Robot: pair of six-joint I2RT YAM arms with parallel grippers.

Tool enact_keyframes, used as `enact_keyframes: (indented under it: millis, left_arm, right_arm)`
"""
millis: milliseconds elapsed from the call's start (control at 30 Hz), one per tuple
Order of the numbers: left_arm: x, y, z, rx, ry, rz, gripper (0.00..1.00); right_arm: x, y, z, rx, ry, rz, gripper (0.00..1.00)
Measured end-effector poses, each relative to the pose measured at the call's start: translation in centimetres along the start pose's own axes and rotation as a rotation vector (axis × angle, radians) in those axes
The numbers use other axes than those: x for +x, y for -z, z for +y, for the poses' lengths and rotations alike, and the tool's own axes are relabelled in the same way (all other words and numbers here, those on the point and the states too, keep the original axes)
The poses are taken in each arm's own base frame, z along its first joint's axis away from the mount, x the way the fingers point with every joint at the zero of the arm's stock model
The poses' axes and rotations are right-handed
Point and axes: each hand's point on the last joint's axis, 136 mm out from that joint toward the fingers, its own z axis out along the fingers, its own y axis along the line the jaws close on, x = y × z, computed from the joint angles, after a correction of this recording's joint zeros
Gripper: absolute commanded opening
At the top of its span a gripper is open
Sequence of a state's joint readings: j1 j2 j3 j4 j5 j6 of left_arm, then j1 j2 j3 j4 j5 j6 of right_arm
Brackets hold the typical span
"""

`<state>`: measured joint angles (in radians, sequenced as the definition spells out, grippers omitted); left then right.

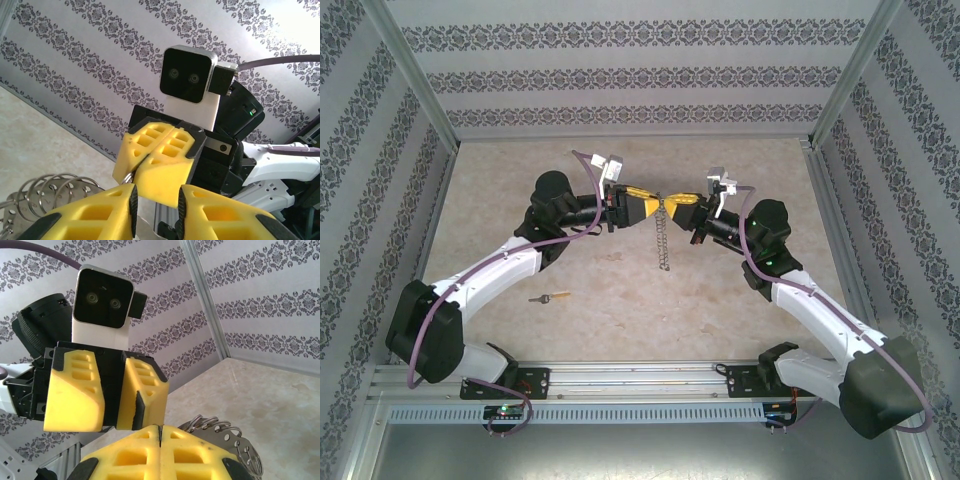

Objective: Put the keys on the keyring

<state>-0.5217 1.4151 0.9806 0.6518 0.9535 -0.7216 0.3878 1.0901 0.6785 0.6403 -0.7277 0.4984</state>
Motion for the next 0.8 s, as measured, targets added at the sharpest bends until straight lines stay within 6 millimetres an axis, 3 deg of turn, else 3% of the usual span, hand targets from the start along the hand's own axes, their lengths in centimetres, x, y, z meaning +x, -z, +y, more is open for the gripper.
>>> enact_keyframes:
  millis: [500,800]
  left_arm:
    - [0.8,-0.4,1.0,0.02,0.057,-0.001,0.26]
    - [0.0,0.9,1.1,-0.074,-0.007,-0.073,0.34]
  right_arm:
    - [0.2,-0.1,-0.7,0.015,-0.009,0.001,0.0]
    - [0.2,-0.1,-0.7,0.015,-0.009,0.001,0.0]
